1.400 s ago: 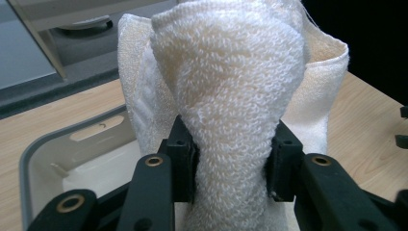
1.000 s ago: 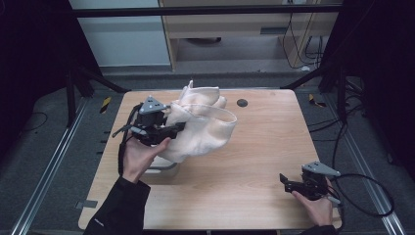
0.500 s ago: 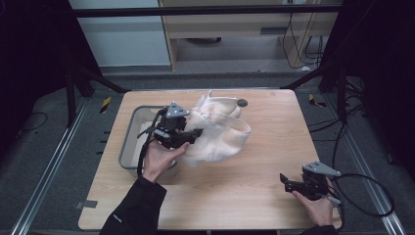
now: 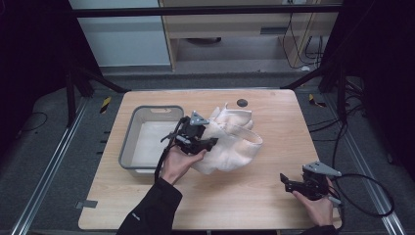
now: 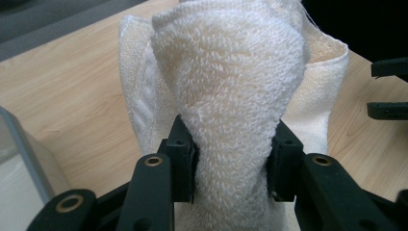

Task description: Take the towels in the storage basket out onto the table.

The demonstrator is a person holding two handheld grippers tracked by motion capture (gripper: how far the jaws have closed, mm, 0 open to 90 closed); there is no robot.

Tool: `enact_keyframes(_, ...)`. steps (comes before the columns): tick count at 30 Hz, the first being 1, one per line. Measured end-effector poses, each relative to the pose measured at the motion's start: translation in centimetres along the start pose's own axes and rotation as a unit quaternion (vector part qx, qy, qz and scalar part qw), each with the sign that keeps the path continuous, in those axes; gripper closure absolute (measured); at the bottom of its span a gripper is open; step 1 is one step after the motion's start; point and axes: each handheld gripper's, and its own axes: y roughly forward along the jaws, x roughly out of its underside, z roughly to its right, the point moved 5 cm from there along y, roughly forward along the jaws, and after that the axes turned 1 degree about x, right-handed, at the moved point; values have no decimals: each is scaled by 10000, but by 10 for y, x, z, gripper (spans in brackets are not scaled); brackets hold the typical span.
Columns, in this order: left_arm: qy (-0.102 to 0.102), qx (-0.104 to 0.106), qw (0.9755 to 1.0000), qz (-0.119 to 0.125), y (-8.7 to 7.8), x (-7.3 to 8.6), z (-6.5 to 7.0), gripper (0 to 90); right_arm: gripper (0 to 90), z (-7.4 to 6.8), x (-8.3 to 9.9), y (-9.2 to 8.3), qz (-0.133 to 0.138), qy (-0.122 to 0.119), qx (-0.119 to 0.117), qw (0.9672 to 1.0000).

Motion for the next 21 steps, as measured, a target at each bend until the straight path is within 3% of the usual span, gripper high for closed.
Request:
enact_keyframes(11, -94, 168, 9997, -146, 35, 22, 5, 602, 88, -1, 0, 0, -24, 20, -16, 10000)
enact_keyframes(21, -141, 178, 9994, -269, 57, 44, 11, 525, 86, -1, 1, 1, -44, -29, -12, 10000)
